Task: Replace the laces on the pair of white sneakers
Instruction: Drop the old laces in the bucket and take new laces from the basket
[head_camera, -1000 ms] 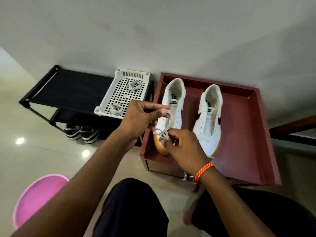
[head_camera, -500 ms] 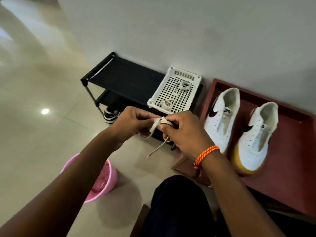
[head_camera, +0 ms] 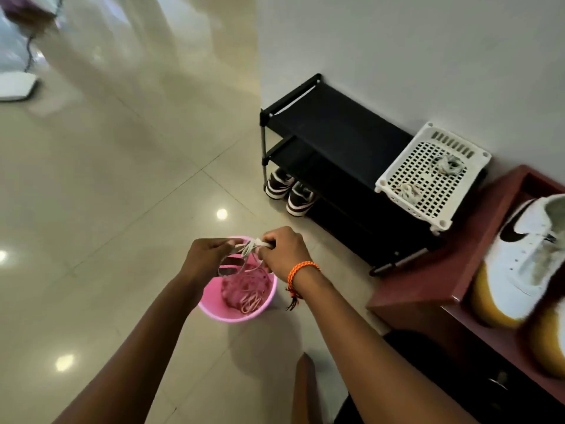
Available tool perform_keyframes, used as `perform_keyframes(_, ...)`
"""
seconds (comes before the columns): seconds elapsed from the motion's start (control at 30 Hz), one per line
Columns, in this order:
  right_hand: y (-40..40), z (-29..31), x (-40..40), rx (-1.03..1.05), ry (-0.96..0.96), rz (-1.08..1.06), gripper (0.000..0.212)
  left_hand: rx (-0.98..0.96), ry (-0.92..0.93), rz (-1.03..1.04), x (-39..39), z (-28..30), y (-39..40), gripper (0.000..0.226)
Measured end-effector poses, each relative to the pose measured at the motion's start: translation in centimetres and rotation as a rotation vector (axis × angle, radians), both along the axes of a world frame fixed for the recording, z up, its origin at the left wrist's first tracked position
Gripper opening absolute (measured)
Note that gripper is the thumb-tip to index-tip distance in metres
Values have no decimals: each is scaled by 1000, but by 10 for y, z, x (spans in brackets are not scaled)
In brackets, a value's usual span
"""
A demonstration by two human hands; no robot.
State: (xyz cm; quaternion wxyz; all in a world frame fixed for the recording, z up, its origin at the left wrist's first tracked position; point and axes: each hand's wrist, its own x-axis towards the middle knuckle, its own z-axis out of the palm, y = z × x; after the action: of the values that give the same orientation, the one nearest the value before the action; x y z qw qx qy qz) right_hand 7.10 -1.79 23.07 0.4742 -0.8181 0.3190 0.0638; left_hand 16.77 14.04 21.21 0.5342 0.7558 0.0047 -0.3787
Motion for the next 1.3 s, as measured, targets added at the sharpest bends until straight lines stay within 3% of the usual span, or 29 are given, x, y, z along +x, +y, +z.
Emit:
perform_keyframes(0.1,22,-27,6,71,52,50,16,48,-40,157,-3,-18,15,17)
perform_keyframes(0.2,27,-38,6,118,87,56,37,135,-92,192,-8,-30,14,19)
perform_keyframes(0.33,17,-48,4,150,77,11,37,132,-192,221,-13,-36,-4,25)
perform_keyframes(0.63,-74,-11,-17,148,-234,-287,18,-128,-341,57,-44,8,-142,27)
perform_keyframes(0.9,-204,23,-76,11,-454,-536,23,-282,-512,-230,-85,33,-270,24)
perform_keyframes(1.03,-273,19,-95,-61,-440,-627,29,-230,-606,-368,-103,30,-339,30)
perform_keyframes(1.2,-348,-2,-94,-494,-261,-601,27,98,-900,-650,-110,11,-394,40)
perform_keyframes(1.3,-377,-15,-80,-612,-7,-440,57,315,-996,-759,-117,2,-405,44)
